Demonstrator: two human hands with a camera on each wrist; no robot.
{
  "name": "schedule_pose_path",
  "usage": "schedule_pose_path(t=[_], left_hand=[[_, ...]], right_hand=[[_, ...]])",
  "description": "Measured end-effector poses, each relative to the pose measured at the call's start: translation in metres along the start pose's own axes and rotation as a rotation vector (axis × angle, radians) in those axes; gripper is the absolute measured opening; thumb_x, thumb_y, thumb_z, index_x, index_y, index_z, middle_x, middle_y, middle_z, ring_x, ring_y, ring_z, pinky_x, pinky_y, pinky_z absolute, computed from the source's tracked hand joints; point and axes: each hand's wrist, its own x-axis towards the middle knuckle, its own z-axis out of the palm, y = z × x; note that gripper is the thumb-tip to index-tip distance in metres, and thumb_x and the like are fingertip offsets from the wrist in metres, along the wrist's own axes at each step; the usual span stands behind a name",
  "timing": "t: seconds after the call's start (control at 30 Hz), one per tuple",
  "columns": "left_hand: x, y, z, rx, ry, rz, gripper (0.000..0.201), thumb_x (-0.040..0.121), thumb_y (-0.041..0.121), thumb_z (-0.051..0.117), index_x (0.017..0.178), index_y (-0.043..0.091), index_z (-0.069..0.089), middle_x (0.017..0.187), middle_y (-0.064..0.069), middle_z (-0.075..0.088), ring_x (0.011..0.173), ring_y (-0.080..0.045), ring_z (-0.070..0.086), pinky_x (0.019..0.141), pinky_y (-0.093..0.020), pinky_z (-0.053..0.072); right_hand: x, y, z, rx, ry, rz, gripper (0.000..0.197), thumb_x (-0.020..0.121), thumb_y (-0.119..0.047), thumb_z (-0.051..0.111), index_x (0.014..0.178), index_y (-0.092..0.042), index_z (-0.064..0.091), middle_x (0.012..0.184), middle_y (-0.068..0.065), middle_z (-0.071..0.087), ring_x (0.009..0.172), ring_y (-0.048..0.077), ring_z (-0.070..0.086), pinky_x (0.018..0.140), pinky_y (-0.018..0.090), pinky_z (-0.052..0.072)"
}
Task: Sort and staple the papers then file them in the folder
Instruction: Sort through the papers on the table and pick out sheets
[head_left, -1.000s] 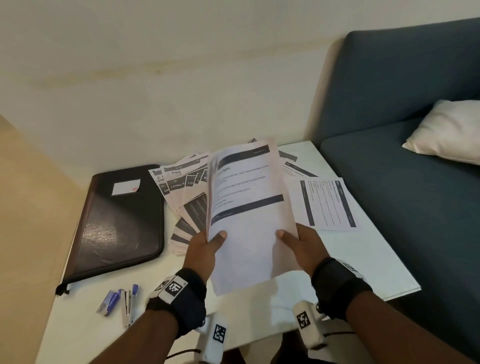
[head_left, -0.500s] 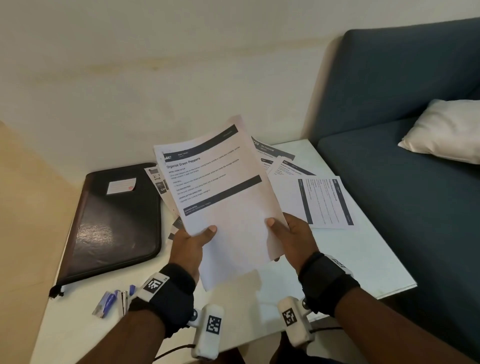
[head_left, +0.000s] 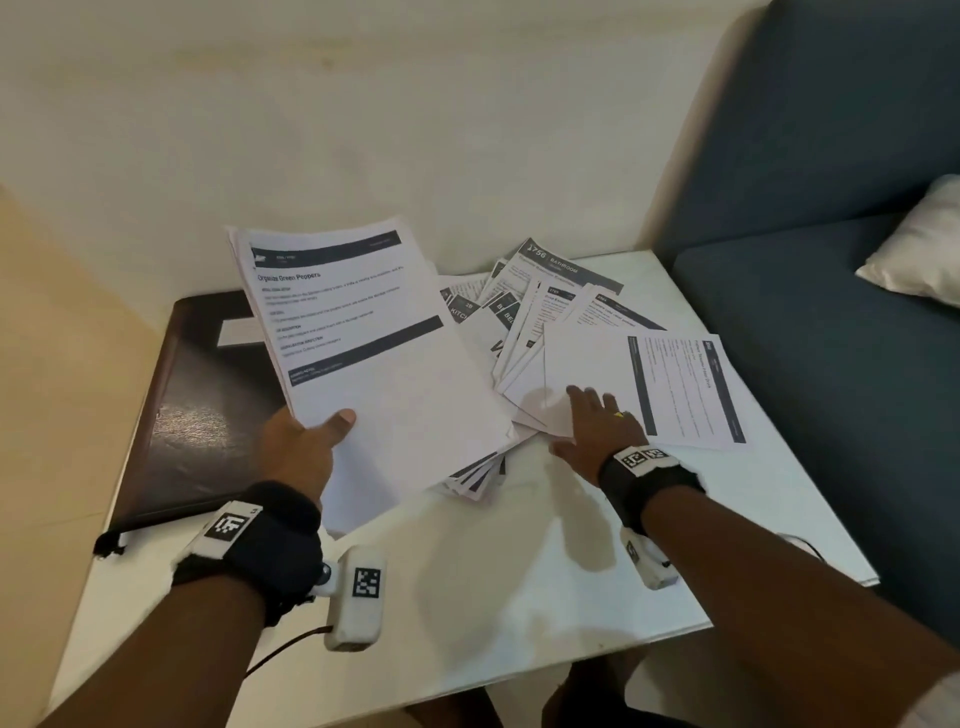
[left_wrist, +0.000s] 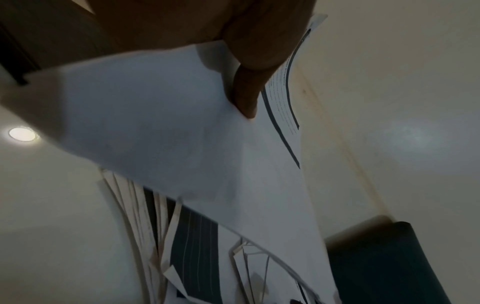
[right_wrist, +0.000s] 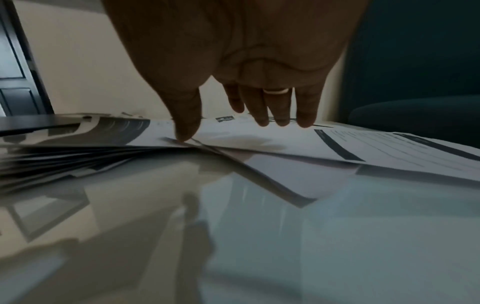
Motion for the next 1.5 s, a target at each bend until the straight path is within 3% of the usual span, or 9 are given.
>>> schedule_pose_path(t=[0.07, 0.3, 0.6, 0.7, 0.87, 1.07, 1.23, 1.4, 1.5], left_hand=[[0.001, 0.002, 0.002, -0.003, -0.012, -0.016, 0.016, 0.089, 0.013, 0.07, 0.102, 0.018, 0.062, 0.104, -0.004, 0.067, 0.1, -0.032, 0.06, 0.093, -0.047, 0.047], [0.0, 0.007, 0.011, -0.02, -0.058, -0.007, 0.026, 0.089, 0.014, 0.07, 0.115, 0.019, 0.064, 0.11, -0.001, 0.069, 0.106, -0.029, 0.061, 0.098, -0.05, 0.047], [0.003, 0.015, 0.002, -0.074, -0.003, 0.002, 0.017, 0.091, 0.014, 0.068, 0.103, 0.021, 0.059, 0.101, 0.001, 0.064, 0.092, -0.023, 0.057, 0.088, -0.043, 0.044], [0.001, 0.019, 0.001, -0.106, 0.006, 0.0, 0.019, 0.09, 0.015, 0.069, 0.105, 0.02, 0.059, 0.096, 0.003, 0.063, 0.09, -0.023, 0.057, 0.087, -0.041, 0.044], [-0.006, 0.02, -0.007, -0.059, -0.013, 0.0, 0.017, 0.087, 0.018, 0.073, 0.099, 0.024, 0.061, 0.095, 0.008, 0.065, 0.098, -0.027, 0.06, 0.095, -0.048, 0.048], [-0.004, 0.021, -0.013, -0.018, 0.021, 0.015, 0.024, 0.084, 0.019, 0.077, 0.103, 0.022, 0.064, 0.103, 0.002, 0.067, 0.099, -0.029, 0.062, 0.099, -0.052, 0.048], [-0.003, 0.02, -0.007, 0.034, 0.014, 0.009, 0.033, 0.085, 0.023, 0.076, 0.114, 0.019, 0.061, 0.108, 0.0, 0.063, 0.101, -0.03, 0.058, 0.099, -0.05, 0.047], [-0.004, 0.018, 0.0, 0.052, -0.016, 0.03, 0.033, 0.089, 0.018, 0.071, 0.119, 0.014, 0.058, 0.113, -0.002, 0.06, 0.102, -0.028, 0.055, 0.093, -0.043, 0.044], [-0.006, 0.015, 0.007, 0.076, -0.064, 0.028, 0.029, 0.09, 0.016, 0.07, 0.117, 0.014, 0.059, 0.113, -0.003, 0.061, 0.101, -0.028, 0.056, 0.09, -0.041, 0.044]], right_hand=[[0.01, -0.006, 0.007, -0.043, -0.028, 0.005, 0.077, 0.084, -0.051, 0.063, 0.141, -0.019, 0.024, 0.142, 0.005, 0.036, 0.131, 0.031, 0.037, 0.1, 0.047, 0.039], [0.015, -0.012, 0.0, -0.054, -0.011, 0.004, 0.024, 0.095, -0.024, 0.047, 0.117, -0.016, 0.047, 0.115, 0.008, 0.06, 0.101, 0.031, 0.061, 0.086, 0.04, 0.048], [-0.012, -0.014, -0.028, -0.064, 0.063, -0.082, 0.018, 0.097, -0.025, 0.041, 0.109, -0.014, 0.049, 0.094, 0.01, 0.067, 0.086, 0.035, 0.063, 0.07, 0.033, 0.04], [-0.05, -0.02, -0.03, -0.107, 0.051, -0.261, 0.022, 0.098, -0.028, 0.04, 0.113, -0.017, 0.052, 0.103, 0.007, 0.069, 0.093, 0.032, 0.063, 0.084, 0.031, 0.043], [-0.127, -0.012, -0.003, -0.117, -0.268, -0.508, 0.046, 0.101, -0.029, 0.039, 0.146, -0.019, 0.037, 0.147, 0.004, 0.045, 0.129, 0.029, 0.048, 0.109, 0.036, 0.033], [-0.175, 0.015, 0.031, -0.256, -0.496, -0.676, 0.056, 0.098, -0.038, 0.043, 0.149, -0.02, 0.033, 0.154, 0.016, 0.036, 0.146, 0.021, 0.029, 0.12, 0.042, 0.021], [-0.167, 0.016, 0.025, -0.188, -0.533, -0.525, 0.06, 0.082, -0.077, 0.035, 0.11, -0.028, 0.057, 0.13, 0.002, 0.058, 0.115, 0.029, 0.057, 0.1, 0.045, 0.043], [-0.137, 0.025, 0.019, 0.175, -0.155, -0.071, 0.024, 0.093, -0.049, 0.05, 0.09, -0.027, 0.055, 0.101, 0.003, 0.068, 0.096, 0.025, 0.062, 0.077, 0.031, 0.047], [-0.124, 0.038, 0.021, 0.206, -0.045, 0.231, 0.026, 0.091, -0.042, 0.059, 0.104, -0.02, 0.056, 0.116, 0.008, 0.063, 0.108, 0.028, 0.058, 0.084, 0.032, 0.048]])
